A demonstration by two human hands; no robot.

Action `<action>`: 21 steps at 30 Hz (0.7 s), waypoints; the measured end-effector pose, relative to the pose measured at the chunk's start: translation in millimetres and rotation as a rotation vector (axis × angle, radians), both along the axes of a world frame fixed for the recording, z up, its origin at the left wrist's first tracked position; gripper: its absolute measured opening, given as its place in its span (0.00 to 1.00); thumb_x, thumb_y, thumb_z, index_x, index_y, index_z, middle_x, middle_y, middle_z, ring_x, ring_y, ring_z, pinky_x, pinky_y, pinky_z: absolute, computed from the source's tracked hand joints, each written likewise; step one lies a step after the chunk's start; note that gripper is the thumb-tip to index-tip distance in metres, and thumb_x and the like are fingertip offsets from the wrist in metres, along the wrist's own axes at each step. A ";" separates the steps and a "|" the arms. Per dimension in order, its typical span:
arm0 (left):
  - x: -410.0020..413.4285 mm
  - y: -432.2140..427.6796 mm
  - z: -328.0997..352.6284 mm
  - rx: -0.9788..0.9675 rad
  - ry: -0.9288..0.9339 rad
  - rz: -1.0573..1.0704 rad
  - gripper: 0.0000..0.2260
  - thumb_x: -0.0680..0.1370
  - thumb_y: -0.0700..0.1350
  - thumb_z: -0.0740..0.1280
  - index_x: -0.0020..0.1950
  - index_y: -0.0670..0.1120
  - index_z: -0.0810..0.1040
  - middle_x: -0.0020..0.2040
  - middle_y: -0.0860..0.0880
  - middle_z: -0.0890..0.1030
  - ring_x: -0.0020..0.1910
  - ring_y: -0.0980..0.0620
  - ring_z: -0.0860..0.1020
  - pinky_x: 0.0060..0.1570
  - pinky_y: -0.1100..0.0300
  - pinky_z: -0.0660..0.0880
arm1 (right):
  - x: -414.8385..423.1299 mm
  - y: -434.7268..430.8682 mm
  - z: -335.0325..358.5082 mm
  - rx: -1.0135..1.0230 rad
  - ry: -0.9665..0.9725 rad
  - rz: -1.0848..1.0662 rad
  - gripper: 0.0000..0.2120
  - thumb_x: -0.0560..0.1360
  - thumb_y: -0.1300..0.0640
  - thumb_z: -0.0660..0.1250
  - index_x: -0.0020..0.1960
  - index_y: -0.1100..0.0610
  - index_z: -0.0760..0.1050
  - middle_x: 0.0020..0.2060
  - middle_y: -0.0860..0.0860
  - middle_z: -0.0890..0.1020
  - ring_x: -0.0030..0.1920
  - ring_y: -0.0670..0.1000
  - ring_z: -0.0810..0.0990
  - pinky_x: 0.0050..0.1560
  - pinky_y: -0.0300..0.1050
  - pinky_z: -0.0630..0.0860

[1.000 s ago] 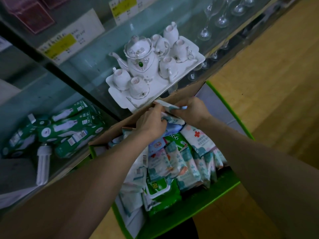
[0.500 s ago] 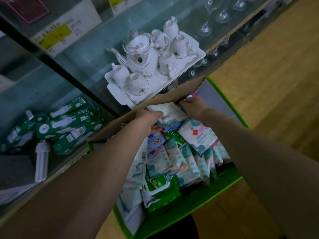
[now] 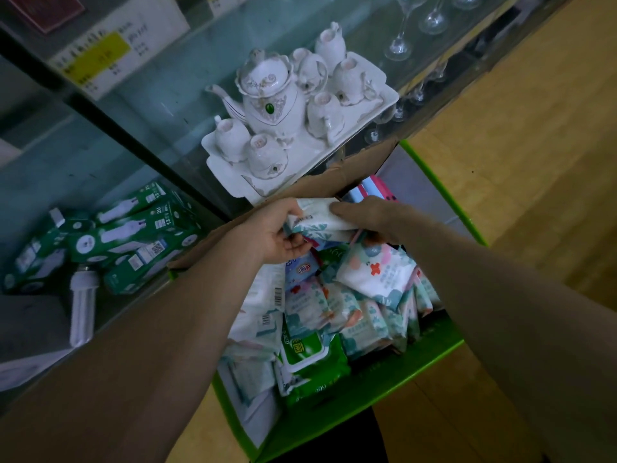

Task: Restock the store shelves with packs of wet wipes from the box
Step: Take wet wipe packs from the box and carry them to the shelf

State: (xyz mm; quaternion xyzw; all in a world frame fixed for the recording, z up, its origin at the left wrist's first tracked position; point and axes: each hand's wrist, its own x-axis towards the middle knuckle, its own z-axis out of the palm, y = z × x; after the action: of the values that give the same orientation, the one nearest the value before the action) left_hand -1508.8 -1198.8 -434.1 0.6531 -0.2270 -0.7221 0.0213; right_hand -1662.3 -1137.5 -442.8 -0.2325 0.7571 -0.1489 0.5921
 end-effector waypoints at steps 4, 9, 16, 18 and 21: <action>3.7 2.4 3.0 -0.014 0.047 -0.027 0.05 0.76 0.44 0.63 0.48 0.43 0.75 0.44 0.43 0.78 0.41 0.46 0.77 0.41 0.50 0.78 | -1.7 5.5 -1.6 -0.003 -0.097 -0.030 0.23 0.78 0.43 0.64 0.63 0.60 0.70 0.56 0.57 0.76 0.46 0.54 0.76 0.50 0.48 0.73; 11.3 13.3 3.5 0.036 0.157 0.048 0.06 0.77 0.44 0.65 0.51 0.43 0.76 0.45 0.41 0.80 0.44 0.44 0.80 0.39 0.47 0.81 | 6.0 12.5 1.4 -0.061 -0.168 -0.033 0.23 0.77 0.48 0.66 0.67 0.60 0.70 0.61 0.55 0.76 0.58 0.55 0.76 0.55 0.50 0.76; 22.5 18.9 5.6 0.103 0.091 0.110 0.10 0.78 0.47 0.67 0.45 0.40 0.76 0.35 0.43 0.82 0.35 0.49 0.80 0.26 0.57 0.80 | 8.0 24.1 13.2 -0.058 -0.126 -0.181 0.23 0.78 0.45 0.65 0.63 0.62 0.71 0.49 0.58 0.77 0.41 0.55 0.77 0.43 0.49 0.78; 20.6 20.4 9.3 0.114 0.096 0.057 0.10 0.78 0.47 0.67 0.44 0.40 0.77 0.30 0.44 0.82 0.31 0.49 0.80 0.26 0.58 0.80 | 10.2 24.2 18.5 -0.050 -0.144 -0.184 0.22 0.78 0.46 0.65 0.63 0.61 0.71 0.45 0.56 0.76 0.41 0.54 0.76 0.39 0.46 0.78; 20.7 21.5 17.0 0.115 0.088 -0.003 0.08 0.78 0.45 0.67 0.46 0.41 0.75 0.34 0.42 0.81 0.35 0.48 0.78 0.25 0.58 0.79 | 9.6 26.3 23.8 -0.039 -0.236 -0.190 0.19 0.78 0.54 0.67 0.65 0.62 0.71 0.45 0.56 0.78 0.42 0.54 0.79 0.45 0.48 0.79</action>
State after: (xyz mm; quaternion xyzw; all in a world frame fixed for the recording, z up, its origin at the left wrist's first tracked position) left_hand -1488.0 -1177.2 -417.1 0.6206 -0.1850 -0.7620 -0.0072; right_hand -1652.7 -1111.2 -419.0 -0.1520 0.6976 -0.2451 0.6558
